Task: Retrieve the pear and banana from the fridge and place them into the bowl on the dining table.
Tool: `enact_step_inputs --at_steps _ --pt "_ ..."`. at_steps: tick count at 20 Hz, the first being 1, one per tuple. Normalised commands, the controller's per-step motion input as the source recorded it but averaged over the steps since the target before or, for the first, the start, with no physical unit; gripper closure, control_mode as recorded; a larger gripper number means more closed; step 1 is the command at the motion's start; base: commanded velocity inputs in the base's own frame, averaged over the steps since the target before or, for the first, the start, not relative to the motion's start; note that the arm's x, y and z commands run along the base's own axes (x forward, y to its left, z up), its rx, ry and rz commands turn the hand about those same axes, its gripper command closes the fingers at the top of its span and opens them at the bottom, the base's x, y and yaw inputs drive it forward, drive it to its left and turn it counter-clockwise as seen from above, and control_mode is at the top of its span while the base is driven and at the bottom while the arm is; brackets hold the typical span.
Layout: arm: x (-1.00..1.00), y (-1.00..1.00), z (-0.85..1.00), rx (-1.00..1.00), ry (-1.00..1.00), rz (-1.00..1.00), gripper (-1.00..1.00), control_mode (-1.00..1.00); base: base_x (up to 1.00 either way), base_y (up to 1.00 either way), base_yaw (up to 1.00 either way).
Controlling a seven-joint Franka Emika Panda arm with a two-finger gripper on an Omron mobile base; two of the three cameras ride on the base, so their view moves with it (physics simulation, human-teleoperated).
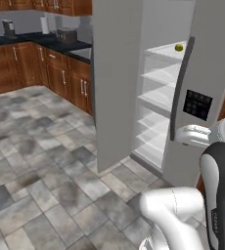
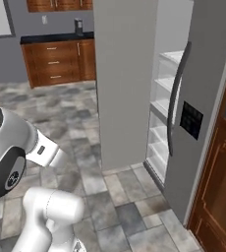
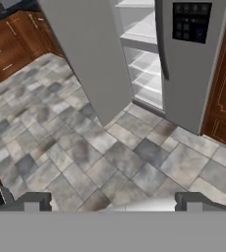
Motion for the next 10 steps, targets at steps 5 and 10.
enact_step_inputs --at_steps 5,10 --pt "0.00 0.00 0.00 0.00 0.00 0.00 -1.00 1.00 0.69 0.00 -0.15" --pt "0.00 0.00 0.00 0.00 0.00 0.00 -1.00 1.00 0.83 0.00 -0.13"
